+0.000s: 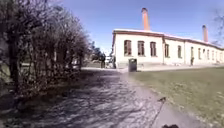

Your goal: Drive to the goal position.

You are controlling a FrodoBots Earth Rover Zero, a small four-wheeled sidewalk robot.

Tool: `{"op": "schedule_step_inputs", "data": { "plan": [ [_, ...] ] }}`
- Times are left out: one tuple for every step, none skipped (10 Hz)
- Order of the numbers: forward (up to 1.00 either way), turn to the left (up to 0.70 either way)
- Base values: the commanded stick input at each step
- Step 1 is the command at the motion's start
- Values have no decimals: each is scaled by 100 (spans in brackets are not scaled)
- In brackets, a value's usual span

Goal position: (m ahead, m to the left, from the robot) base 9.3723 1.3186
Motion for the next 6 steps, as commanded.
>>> {"op": "schedule_step_inputs", "data": {
  "plan": [
    [85,0],
    [85,0],
    [85,0],
    [85,0],
    [85,0],
    [85,0]
  ]
}}
